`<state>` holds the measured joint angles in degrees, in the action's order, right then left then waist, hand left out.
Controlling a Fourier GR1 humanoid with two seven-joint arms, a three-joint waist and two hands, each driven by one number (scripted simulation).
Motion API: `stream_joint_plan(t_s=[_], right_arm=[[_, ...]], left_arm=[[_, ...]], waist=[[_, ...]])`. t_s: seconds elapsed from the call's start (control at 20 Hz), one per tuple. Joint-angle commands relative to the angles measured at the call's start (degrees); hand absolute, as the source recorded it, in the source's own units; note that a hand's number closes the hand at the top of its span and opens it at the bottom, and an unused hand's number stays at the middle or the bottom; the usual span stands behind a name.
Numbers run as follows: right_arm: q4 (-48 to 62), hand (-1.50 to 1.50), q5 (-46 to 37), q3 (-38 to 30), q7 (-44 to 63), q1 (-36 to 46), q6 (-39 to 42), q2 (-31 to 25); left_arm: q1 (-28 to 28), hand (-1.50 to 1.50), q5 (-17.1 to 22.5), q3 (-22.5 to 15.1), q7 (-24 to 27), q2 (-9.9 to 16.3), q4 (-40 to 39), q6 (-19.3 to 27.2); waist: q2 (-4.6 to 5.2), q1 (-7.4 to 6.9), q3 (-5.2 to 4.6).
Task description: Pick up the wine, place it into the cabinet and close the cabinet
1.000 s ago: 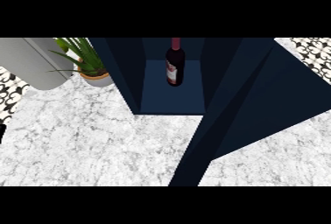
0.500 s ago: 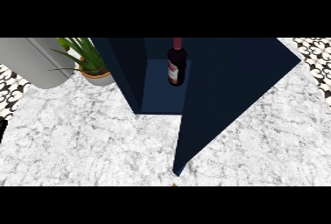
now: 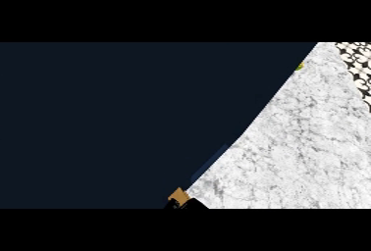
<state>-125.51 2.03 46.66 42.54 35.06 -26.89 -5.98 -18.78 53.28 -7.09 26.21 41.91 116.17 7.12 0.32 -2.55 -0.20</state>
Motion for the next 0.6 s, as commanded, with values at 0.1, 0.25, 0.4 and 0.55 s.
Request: stream_joint_plan(t_s=[0.1, 0.25, 0.4, 0.55], right_arm=[[18.7, 1.5, 7.3, -7.0, -3.5, 19.9, -4.2, 5.8], [27.6, 1.5, 10.9, -10.0, -7.0, 26.3, -5.0, 5.9], [35.7, 1.5, 9.4, -14.3, -9.2, 32.1, -0.5, 5.9], [41.2, 1.5, 7.1, -16.6, -11.7, 33.5, 3.1, 5.7]], left_arm=[[2.5, -1.5, -1.9, -1.5, -2.2, -1.6, 1.5, 3.9], [0.8, -1.5, -1.2, 0.0, -2.8, -2.1, 1.7, 3.8], [1.6, -1.5, -2.0, -0.5, -1.6, -3.5, -1.1, 1.9], [4.0, -1.5, -1.2, 1.0, -4.7, -2.8, 0.8, 3.9]], waist=[[-0.03, -0.24, 0.08], [-0.02, -0.42, 0.1], [0.0, 0.28, 0.07], [-0.05, 1.38, 0.17]])
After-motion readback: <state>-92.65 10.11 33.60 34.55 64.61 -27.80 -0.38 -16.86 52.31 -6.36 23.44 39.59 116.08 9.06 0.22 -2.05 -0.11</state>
